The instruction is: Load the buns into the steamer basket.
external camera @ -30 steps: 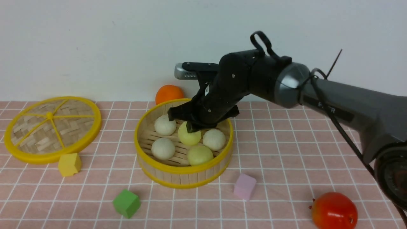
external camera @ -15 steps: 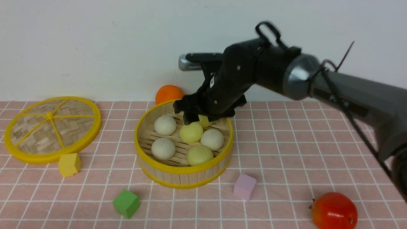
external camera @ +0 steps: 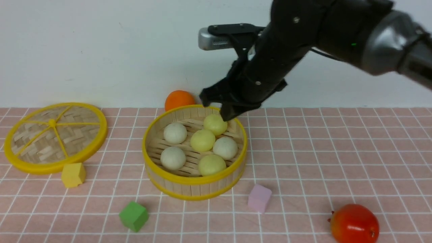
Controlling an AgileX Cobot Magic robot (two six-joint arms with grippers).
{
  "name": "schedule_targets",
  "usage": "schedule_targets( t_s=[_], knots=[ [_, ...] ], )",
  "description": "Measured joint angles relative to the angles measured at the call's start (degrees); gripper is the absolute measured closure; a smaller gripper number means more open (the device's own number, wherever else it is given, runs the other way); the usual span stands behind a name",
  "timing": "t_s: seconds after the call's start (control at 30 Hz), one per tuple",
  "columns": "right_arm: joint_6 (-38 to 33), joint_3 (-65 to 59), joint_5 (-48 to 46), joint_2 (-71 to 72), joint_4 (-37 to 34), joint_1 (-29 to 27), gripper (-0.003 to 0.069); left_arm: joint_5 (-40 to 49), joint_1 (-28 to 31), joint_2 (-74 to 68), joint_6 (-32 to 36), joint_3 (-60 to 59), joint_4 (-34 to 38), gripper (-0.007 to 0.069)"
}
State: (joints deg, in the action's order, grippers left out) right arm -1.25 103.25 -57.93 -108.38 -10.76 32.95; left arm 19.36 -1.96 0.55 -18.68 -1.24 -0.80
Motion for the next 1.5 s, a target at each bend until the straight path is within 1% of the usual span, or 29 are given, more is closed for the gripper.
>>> schedule_targets(
  t_s=[0.13, 0.27, 0.37, 0.47, 0.5, 0.67, 0.83, 0.97, 1.03, 1.13, 1.17, 1.2, 1.23, 1.33, 1.43, 1.47, 1.5],
  knots=[
    [0.0, -9.5, -0.9, 8.0, 2.8, 0.0, 0.0666, 0.0, 0.0, 0.0, 0.0, 0.0, 0.0, 0.0384],
    [0.0, -19.0, 1.3, 16.8, 3.1, 0.0, 0.0666, 0.0, 0.0, 0.0, 0.0, 0.0, 0.0, 0.0384],
    [0.0, -23.6, 0.5, 21.8, 3.1, 0.0, 0.0665, 0.0, 0.0, 0.0, 0.0, 0.0, 0.0, 0.0384],
    [0.0, -25.4, -3.3, 24.5, 3.1, 0.0, 0.0665, 0.0, 0.0, 0.0, 0.0, 0.0, 0.0, 0.0384],
    [0.0, -25.7, -6.1, 25.7, 3.1, 0.0, 0.0664, 0.0, 0.0, 0.0, 0.0, 0.0, 0.0, 0.0384],
    [0.0, -26.0, -12.4, 26.3, 3.1, 0.0, 0.0660, 0.0, 0.0, 0.0, 0.0, 0.0, -0.1, 0.0384],
    [-0.4, -26.0, -12.8, 26.3, 3.5, 0.0, 0.0658, 0.0, 0.0, 0.0, 0.0, 0.0, 0.0, 0.0384],
    [-0.6, -26.6, -12.5, 27.2, 5.4, 0.0, 0.0656, 0.0, 0.0, 0.0, 0.0, 0.0, 0.0, 0.0384],
    [-1.3, -27.1, -9.6, 29.5, 6.6, 0.0, 0.0653, 0.0, 0.0, 0.0, 0.0, 0.0, 0.0, 0.0384],
    [-1.7, -30.4, -1.5, 35.3, 10.2, -0.4, 0.0650, 0.0, 0.0, 0.0, 0.0, 0.0, 0.0, 0.0384],
    [-1.6, -33.1, 3.3, 38.5, 10.8, -1.4, 0.0650, 0.0, 0.0, 0.0, 0.0, 0.0, 0.0, 0.0384],
    [-1.5, -33.7, 4.2, 39.0, 10.8, -1.9, 0.0649, 0.0, 0.0, 0.0, 0.0, 0.0, 0.0, 0.0384],
    [-0.6, -38.1, 10.4, 43.3, 10.8, -4.4, 0.0648, 0.0, 0.0, 0.0, 0.0, 0.0, 0.0, 0.0384],
    [0.8, -49.7, 18.8, 54.3, 8.6, -12.4, 0.0648, 0.0, 0.0, 0.0, 0.0, 0.0, 0.0, 0.0384],
    [0.9, -62.2, 23.6, 67.4, 6.6, -20.2, 0.0648, 0.0, 0.0, 0.0, 0.0, 0.0, 0.0, 0.0384],
    [0.9, -63.0, 23.6, 68.4, 6.6, -20.2, 0.0648, 0.0, 0.0, 0.0, 0.0, 0.0, 0.0, 0.0384],
    [0.9, -66.3, 24.6, 71.9, 6.4, -22.2, 0.0646, 0.0, 0.0, 0.0, 0.0, 0.0, 0.0, 0.0384]
  ],
)
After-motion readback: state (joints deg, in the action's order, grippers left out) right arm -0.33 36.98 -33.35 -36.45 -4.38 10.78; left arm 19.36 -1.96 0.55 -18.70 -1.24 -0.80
